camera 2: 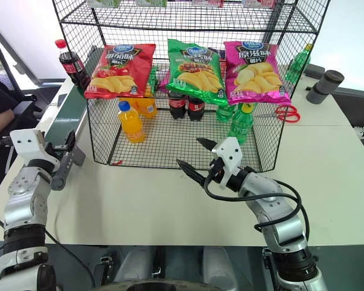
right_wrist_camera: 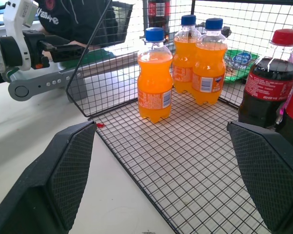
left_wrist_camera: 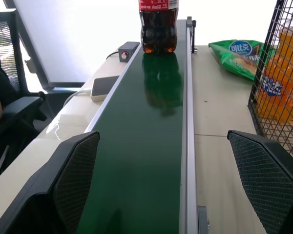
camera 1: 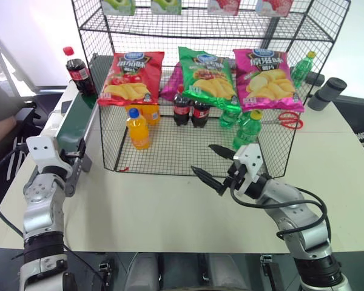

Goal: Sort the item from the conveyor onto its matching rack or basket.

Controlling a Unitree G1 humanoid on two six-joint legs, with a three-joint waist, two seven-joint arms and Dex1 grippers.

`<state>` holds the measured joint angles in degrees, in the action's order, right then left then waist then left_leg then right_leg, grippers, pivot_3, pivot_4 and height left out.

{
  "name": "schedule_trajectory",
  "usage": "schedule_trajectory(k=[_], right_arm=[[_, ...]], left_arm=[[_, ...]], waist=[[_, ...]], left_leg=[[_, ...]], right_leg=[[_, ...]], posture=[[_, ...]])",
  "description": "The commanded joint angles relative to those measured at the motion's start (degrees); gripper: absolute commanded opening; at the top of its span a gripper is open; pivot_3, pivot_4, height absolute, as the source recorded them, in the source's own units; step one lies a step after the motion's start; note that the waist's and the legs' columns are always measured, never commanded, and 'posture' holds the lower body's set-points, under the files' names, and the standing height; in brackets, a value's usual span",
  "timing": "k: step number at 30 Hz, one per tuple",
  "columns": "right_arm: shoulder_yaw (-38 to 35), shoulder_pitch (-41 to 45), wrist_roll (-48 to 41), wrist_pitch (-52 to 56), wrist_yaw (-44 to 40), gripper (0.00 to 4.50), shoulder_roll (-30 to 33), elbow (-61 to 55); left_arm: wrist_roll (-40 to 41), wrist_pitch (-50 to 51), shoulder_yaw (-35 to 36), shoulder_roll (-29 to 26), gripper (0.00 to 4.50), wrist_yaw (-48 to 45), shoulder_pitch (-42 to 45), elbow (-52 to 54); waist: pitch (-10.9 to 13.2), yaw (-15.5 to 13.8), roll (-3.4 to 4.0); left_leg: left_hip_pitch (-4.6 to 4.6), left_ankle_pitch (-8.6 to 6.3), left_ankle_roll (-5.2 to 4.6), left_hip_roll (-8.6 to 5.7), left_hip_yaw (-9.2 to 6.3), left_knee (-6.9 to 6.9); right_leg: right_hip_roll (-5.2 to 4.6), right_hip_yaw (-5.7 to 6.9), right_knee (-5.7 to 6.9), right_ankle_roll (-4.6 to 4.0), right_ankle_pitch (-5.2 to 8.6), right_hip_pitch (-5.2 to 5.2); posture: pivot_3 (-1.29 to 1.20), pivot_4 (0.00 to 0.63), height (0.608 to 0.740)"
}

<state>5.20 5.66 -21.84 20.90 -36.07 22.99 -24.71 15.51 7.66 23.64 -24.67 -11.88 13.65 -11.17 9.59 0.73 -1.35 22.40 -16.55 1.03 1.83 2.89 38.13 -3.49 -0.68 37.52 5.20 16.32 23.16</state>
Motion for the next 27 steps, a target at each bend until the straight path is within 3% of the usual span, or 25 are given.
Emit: schedule_trajectory(k=[1,27], right_arm=[[-0.64,0.56,-0.91,-0.77,-0.83,4.45,0.11,-0.64],[1.69,0.17,2.30,-4.23,-1.19,4.45,-0.96,2.07]], left_arm=[[-0.26,-1.55,0.69,-0.45,4.50,0.57,0.64,0.38],[1.30,-3.82,2.42,-0.34,4.50,0.66,3.07,-3.61]], waist=[[0.00,0.02,0.00],[0.00,0.03,0.00]], left_leg=[[0.00,0.00,0.00,0.00,0.00,0.00],[0.00,0.00,0.00,0.00,0.00,0.00]], right_leg=[[0.00,0.00,0.00,0.00,0.00,0.00],[0.00,0.06,0.00,0.00,0.00,0.00]], posture=[[0.00,0.150,0.740],[0.00,0.150,0.740]])
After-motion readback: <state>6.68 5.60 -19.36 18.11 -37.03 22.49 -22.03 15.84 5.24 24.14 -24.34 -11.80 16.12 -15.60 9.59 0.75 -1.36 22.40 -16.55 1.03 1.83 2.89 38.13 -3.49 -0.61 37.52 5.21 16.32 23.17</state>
